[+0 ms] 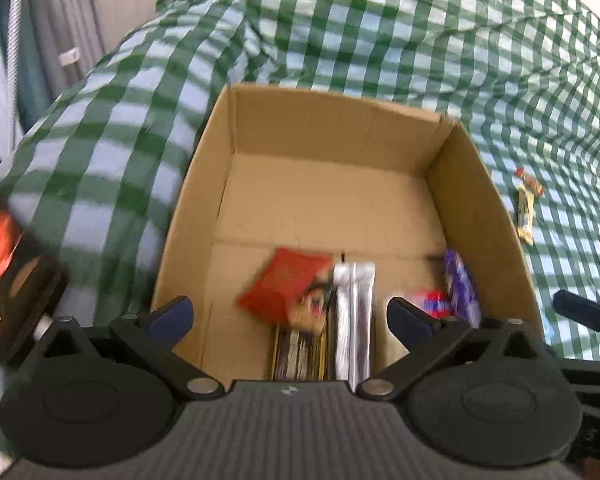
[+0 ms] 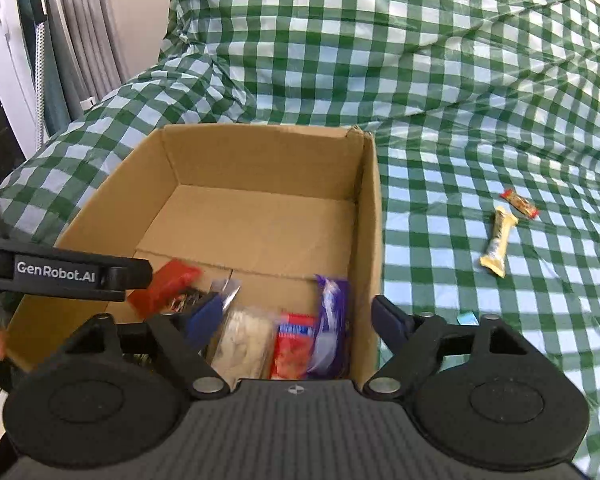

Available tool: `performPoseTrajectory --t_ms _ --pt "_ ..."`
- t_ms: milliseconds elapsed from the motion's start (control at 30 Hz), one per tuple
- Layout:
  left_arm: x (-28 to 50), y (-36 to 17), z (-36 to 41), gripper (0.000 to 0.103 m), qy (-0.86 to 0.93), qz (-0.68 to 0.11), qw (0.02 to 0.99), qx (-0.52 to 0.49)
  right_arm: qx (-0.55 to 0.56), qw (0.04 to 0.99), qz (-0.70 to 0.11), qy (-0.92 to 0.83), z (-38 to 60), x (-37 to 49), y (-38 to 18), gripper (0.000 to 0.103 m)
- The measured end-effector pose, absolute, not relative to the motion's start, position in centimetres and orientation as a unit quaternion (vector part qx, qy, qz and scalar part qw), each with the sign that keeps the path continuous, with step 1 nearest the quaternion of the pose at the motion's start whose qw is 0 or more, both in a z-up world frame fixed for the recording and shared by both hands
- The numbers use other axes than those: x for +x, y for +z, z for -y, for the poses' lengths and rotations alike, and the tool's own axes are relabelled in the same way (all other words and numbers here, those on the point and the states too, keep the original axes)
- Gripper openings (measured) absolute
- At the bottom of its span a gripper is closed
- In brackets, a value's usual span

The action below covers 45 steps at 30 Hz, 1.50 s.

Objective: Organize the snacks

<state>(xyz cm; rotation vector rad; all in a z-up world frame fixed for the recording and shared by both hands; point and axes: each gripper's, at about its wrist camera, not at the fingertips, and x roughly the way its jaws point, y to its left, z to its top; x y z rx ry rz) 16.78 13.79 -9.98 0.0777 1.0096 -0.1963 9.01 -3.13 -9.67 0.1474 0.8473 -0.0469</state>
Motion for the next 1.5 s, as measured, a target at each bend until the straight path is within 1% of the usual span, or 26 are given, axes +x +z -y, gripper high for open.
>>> performPoseTrajectory --t_ms 167,300,567,1000,1500 --pt "12.1 -8.4 -15.6 0.103 -0.079 -0.478 0.874 0.029 0.075 0.904 -0.42 -0.001 1.1 4.7 -7.9 0.096" --pt "7.8 -7.1 -16.4 0.103 -0.079 -0.48 0.873 0.028 0.068 0.906 -0.417 0.015 -0.2 1.0 -6.4 0.099" --pt "1.9 -4.0 -17.4 0.103 -0.07 -0.447 0.891 0.038 0.061 0.924 -0.379 0.006 -1.1 -4.2 -3.5 0.101" --pt "-3.4 -1.1 -17.7 0.103 -0.068 -0.405 0.911 0.043 0.051 0.941 -0.335 0.008 -2.3 -9.8 -0.8 0.102" --pt "-5.5 0.3 -16.9 0.103 -0.073 -0.385 0.918 0.053 0.059 0.947 -0.315 0.009 -1.8 -12.2 0.0 0.102"
